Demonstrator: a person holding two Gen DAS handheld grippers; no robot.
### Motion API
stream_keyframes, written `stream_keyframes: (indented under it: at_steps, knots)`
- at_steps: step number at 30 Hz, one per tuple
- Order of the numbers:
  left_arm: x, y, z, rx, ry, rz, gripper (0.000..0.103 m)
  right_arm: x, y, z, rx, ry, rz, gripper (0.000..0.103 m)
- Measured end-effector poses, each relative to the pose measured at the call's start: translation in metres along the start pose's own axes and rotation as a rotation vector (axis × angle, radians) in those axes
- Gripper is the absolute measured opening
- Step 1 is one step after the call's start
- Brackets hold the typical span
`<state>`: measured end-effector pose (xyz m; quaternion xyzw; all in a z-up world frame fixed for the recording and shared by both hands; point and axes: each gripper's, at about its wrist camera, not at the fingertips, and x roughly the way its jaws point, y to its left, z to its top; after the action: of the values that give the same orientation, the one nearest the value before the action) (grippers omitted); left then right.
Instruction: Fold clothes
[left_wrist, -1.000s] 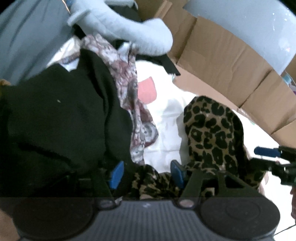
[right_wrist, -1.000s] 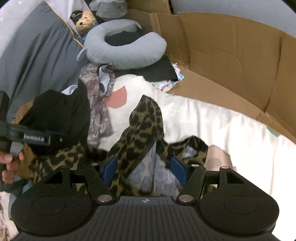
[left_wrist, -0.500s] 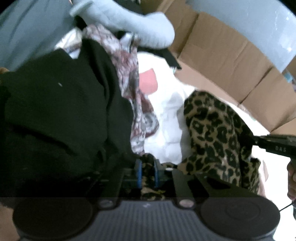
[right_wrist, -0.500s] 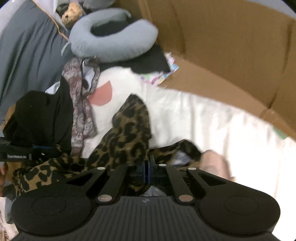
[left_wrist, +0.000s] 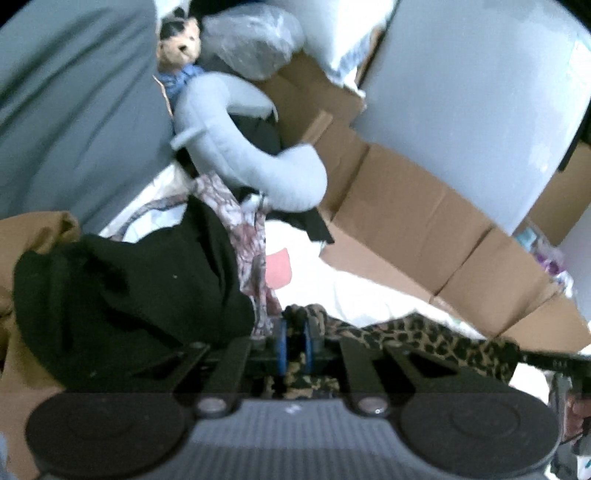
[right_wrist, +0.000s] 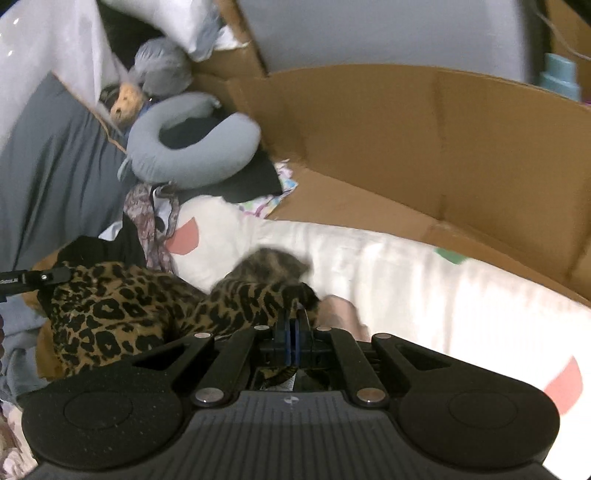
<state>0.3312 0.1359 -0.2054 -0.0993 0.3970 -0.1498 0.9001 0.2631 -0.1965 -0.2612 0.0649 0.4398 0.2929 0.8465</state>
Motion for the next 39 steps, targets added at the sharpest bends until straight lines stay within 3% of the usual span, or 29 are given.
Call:
stream_keyframes:
  at_steps: [9,23,33,39]
  knots:
    - [-0.047,0.018,-0.032,-0.037,0.014,-0.013,0.009,-0.057,-0.023,-0.052,0.075,0.049,-0.021,0.000]
    - [-0.090,0.037,-0.105,-0.083,0.155,-0.012,0.008,-0.087,-0.018,-0.150,0.172,0.219,0.002,0.000]
    - [-0.115,0.051,-0.152,-0.096,0.235,0.035,0.004,-0.098,-0.001,-0.187,0.147,0.337,0.058,0.000]
    - [-0.126,0.064,-0.180,-0.141,0.327,0.040,0.003,-0.102,0.006,-0.198,0.124,0.410,0.094,0.004]
